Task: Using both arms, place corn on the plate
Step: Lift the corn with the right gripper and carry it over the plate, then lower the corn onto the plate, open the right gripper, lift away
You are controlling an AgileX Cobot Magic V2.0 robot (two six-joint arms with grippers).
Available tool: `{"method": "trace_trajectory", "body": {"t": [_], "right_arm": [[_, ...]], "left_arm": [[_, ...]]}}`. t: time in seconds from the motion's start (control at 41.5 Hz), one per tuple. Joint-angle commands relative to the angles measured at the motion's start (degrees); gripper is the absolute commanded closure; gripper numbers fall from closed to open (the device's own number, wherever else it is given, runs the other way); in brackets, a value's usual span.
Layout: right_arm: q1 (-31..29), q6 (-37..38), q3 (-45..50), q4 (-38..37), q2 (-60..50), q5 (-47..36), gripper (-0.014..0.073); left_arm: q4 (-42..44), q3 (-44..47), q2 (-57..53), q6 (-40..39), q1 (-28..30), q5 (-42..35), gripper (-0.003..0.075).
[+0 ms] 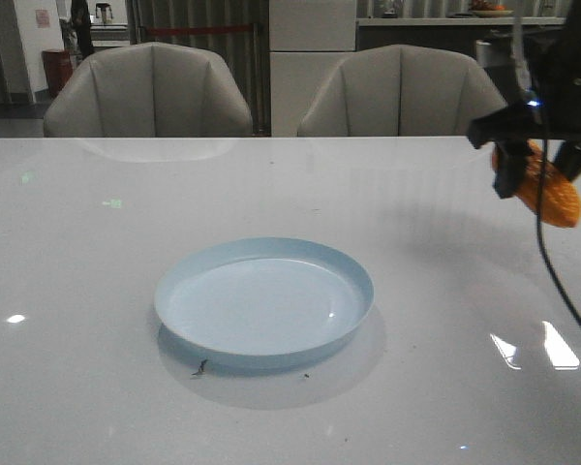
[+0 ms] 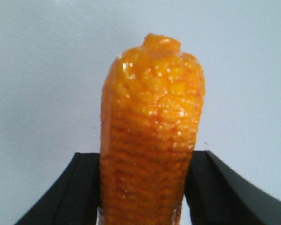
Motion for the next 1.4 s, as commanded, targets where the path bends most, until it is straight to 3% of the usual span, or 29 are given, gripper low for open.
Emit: {"method": "trace_trajectory", "body": {"t": [0.0,0.265,0.578,0.843,1.252,1.373], "right_arm": [[5.38,-0.04,-3.06,-0.79,-2.88,-1.32,0.0336],[19.45,-0.04,-3.12,-0.79,-1.45,-2.39,0.0336],[28.35,-0.04,-3.12,-0.79,3.24,-2.47,0.0326],[29.37,-0.04,-3.12,2.93,5.37,-1.29,0.0087],[28.17,0.02,-7.61,2.9,-1.2,-2.01,0.0085],[26.56,0.24,-9.28,2.9,-4.45,2.03,0.0085]], "left_arm": [[-0.48,-1.5,-1.16,-0.4,0.12,-3.56,0.0504],[-0.48,-1.5,-1.16,-0.4,0.12,-3.56,0.0503],[-0.48,-1.5,-1.16,-0.4,0.12,-3.44,0.0503],[-0.48,-1.5,-1.16,-0.4,0.12,-3.44,0.0504],[-0.48,-1.5,-1.16,-0.4,0.12,-3.31,0.0504],[-0.48,-1.5,-1.16,-0.4,0.12,-3.22,0.0504]]}}
